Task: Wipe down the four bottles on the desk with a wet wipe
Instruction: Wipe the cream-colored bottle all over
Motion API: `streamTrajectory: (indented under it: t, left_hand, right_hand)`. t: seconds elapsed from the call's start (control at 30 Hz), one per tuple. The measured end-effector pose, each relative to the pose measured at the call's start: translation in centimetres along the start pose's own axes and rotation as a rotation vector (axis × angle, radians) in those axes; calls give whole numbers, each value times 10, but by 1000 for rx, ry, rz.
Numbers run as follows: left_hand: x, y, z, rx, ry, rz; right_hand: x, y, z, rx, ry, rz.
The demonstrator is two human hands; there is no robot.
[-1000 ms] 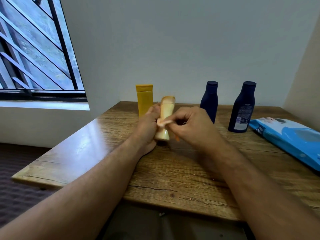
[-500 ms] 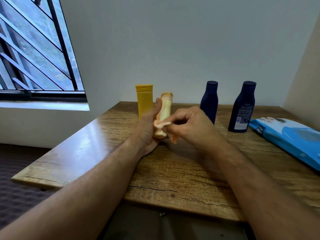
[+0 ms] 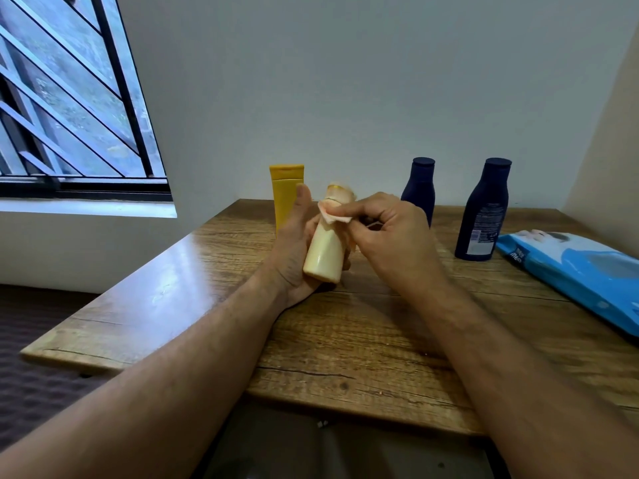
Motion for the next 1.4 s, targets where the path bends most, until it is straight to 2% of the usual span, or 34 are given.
streamTrajectory:
  t: [0.1, 0.17, 0.33, 0.4, 0.47, 0.6, 0.67, 0.7, 0.8, 0.87, 0.93, 1.07, 1.13, 1.2, 1.33, 1.4]
  left_hand:
    - [1, -4, 1, -25, -9, -42]
    - [1, -4, 2, -32, 19, -34]
    - [4, -1, -17, -223, 175, -17]
    - [5, -1, -23, -260, 222, -17]
    - [7, -2, -19, -189, 202, -22]
    - [3, -4, -4, 21, 121, -23]
    - [4, -4, -4, 31, 130, -9]
    - [4, -3, -6, 10, 142, 3]
    - [5, 2, -20, -97, 223, 56]
    - [5, 4, -25, -153, 250, 66]
    - [6, 4, -24, -114, 252, 60]
    - [7, -2, -11, 27, 205, 30]
    - [6, -1, -9, 33, 198, 26]
    - [6, 1, -14, -9, 230, 52]
    - [6, 6, -31, -146, 314, 79]
    - [7, 5, -32, -126, 324, 72]
  right_hand:
    - [-1, 4, -6, 9, 81, 45]
    - [-1, 5, -6, -13, 55, 47]
    - [-10, 0, 26, -25, -348, 40]
    - [-13, -1, 32, -46, -425, 27]
    - [-9, 0, 26, -76, -360, 13]
    - [0, 6, -11, -124, 48, 38]
    - [1, 5, -14, -157, 60, 26]
    - [0, 5, -8, -135, -10, 34]
    - [-10, 3, 23, -114, -370, 51]
    - [-17, 4, 35, -120, -486, 58]
    - [-13, 5, 29, -130, -393, 50]
    - [0, 4, -11, -216, 25, 11]
    - [1, 3, -19, -254, 80, -5]
    - [-1, 5, -8, -173, -31, 23]
    - [-14, 7, 29, -128, -450, 60]
    - [-16, 8, 31, -121, -485, 71]
Point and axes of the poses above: each hand's wrist, its own x-axis towards the middle knuckle, its own z-axis out of the palm, y = z × x, the point moved 8 cm from there along x, towards the middle knuckle, and after that the axes turned 15 degrees about -z, right-handed, at the moved point
